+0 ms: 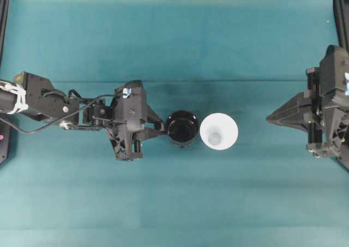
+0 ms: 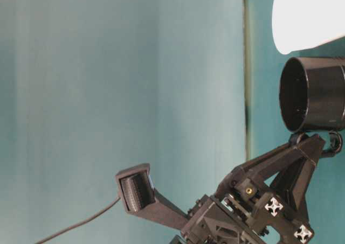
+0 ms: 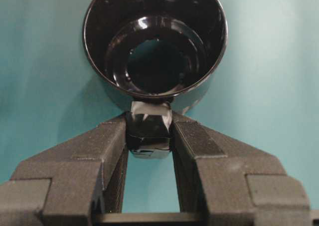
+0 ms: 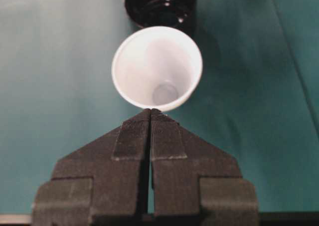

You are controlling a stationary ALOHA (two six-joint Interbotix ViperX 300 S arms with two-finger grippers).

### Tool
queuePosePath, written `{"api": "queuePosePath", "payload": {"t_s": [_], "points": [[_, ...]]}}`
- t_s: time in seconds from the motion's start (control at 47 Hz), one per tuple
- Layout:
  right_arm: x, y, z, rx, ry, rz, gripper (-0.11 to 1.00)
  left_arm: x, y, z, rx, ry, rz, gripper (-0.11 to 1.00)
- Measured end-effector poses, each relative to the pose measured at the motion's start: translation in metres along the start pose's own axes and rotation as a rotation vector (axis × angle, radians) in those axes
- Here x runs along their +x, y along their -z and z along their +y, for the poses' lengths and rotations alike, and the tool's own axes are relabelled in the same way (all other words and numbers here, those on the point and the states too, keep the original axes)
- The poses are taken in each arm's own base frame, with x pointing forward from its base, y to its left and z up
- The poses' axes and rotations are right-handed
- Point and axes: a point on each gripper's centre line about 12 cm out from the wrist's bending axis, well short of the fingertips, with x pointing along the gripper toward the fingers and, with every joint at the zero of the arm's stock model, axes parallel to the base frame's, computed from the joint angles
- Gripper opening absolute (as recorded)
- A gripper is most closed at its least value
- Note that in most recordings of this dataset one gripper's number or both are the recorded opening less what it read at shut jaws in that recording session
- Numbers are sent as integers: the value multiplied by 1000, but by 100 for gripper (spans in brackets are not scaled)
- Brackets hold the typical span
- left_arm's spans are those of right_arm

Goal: Put a paper cup into the cup holder on your left arm.
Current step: 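Move the right gripper over the white paper cup and grasp its rim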

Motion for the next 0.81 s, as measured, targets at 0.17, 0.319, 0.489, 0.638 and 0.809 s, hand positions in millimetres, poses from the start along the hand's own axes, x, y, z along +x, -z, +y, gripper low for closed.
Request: {"api": "queuePosePath", "payload": {"t_s": [0.17,0.319,0.489,0.638,0.809], "points": [[12,2,-7,18,32,55,9,-1,-1,0,-3,-1,8,32],[28,1,-12,31,56,106,30,-4,-1,2,-1,-4,22,32],[43,-5,-17,41,77,125,79,-4,0,2,-2,-6,28,32],[57,-14,-19,26,92,145,96,-4,0,2,0,-5,28,32],[77,-24,-20,12,101,174,92,-4,-1,2,-1,-6,26,32]]}}
